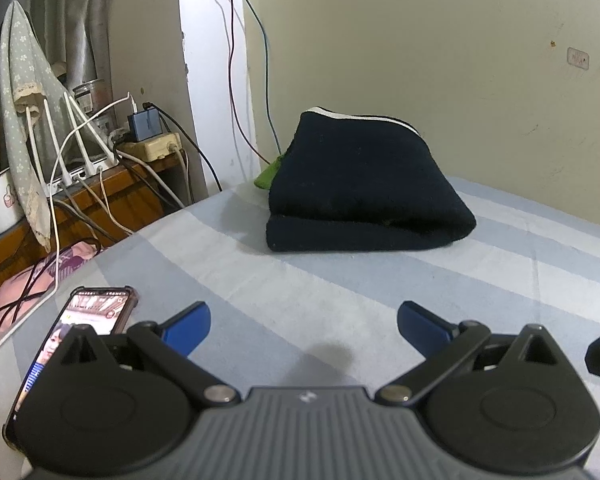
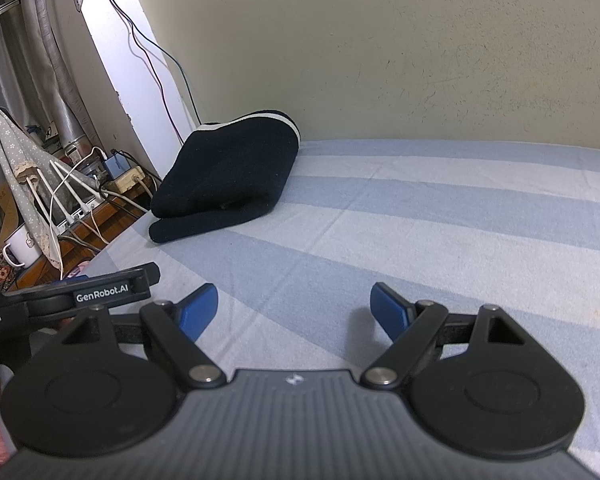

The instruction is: Fold small clothes

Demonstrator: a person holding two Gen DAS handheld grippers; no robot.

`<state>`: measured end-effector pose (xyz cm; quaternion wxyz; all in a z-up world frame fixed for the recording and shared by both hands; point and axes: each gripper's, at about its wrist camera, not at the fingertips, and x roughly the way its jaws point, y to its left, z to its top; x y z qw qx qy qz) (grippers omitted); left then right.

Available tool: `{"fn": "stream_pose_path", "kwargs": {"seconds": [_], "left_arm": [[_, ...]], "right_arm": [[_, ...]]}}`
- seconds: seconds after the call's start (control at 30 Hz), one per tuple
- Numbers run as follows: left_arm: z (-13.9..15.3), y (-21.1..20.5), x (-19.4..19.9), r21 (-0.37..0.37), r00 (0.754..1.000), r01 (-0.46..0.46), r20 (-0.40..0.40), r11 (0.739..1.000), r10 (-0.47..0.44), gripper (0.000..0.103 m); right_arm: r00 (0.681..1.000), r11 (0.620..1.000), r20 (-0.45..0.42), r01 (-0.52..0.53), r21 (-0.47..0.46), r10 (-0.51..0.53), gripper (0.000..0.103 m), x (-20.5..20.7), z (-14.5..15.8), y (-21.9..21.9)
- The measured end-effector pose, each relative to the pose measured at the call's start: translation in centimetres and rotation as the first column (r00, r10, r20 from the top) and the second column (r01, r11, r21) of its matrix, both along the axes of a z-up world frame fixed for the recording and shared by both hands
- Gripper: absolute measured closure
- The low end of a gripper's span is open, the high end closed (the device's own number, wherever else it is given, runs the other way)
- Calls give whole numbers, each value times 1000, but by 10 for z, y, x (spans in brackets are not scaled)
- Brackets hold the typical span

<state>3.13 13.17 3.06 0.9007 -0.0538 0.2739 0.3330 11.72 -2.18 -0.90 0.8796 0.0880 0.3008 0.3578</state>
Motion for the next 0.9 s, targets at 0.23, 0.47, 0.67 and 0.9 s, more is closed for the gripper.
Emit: {"fn": "stream_pose_path", "kwargs": {"seconds": [0.23,0.47,0.67,0.9], "left_arm": [[-1,1,1,-5,1000,5,-8,1000,-5,0],[-1,1,2,-6,1000,8,-14,1000,-8,0],[-2,1,2,-9,1000,10,-20,1000,-10,0],[-2,1,3,-10,1000,12,-28,1000,-12,0]], "right_arm": [[1000,1000,0,0,0,0,18,1,0,0],[1000,1000,-1,0,0,0,18,0,0,1],[1000,1000,-1,0,0,0,18,1,0,1],[1000,1000,-2,1,0,-1,18,1,0,1]]}}
